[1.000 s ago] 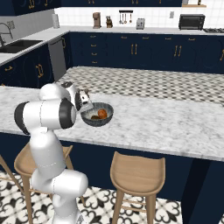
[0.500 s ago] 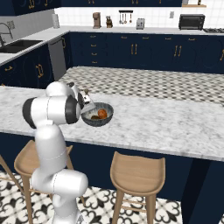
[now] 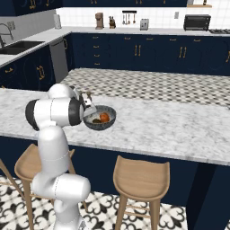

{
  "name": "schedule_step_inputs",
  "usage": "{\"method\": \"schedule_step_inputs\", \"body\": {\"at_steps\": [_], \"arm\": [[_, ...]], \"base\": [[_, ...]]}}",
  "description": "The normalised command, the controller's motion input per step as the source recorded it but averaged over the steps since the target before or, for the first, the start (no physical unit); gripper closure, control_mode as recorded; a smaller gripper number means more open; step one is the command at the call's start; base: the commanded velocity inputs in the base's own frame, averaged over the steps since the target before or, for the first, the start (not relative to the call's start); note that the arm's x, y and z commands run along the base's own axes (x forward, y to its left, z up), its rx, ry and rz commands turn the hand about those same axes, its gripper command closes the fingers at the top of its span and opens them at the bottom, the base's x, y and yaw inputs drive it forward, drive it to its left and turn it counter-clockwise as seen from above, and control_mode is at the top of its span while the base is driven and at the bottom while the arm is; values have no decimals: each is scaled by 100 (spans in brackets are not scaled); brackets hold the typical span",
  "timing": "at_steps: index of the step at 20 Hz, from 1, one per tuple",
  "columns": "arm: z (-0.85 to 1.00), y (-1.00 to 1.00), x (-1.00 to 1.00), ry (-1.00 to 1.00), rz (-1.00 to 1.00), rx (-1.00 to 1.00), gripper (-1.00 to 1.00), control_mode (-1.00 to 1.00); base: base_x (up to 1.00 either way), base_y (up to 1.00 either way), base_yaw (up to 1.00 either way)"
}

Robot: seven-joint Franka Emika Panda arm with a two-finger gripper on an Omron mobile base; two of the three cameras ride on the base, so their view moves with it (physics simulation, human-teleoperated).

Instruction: Pick the chicken drumstick and mushroom from their plates and place them in the bowl. Then put the bowl in the fridge.

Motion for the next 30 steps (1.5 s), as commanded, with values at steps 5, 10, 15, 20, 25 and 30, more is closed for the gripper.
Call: {"method": "schedule_step_inputs", "body": {"at_steps": [5, 10, 15, 20, 25, 30], "arm": [[-1, -17, 1, 0, 0, 0, 100, -100], [-9, -14, 0, 0, 0, 0, 100, -100], [-9, -10, 0, 1, 0, 1, 100, -100], [45, -6, -45, -2, 31, 0, 100, -100], [65, 3, -69, -1, 45, -2, 100, -100], [58, -24, -38, -3, 65, -3, 100, -100]], "base": [[0, 0, 0], [0, 0, 0], [0, 0, 0], [0, 0, 0], [0, 0, 0], [0, 0, 0]]}}
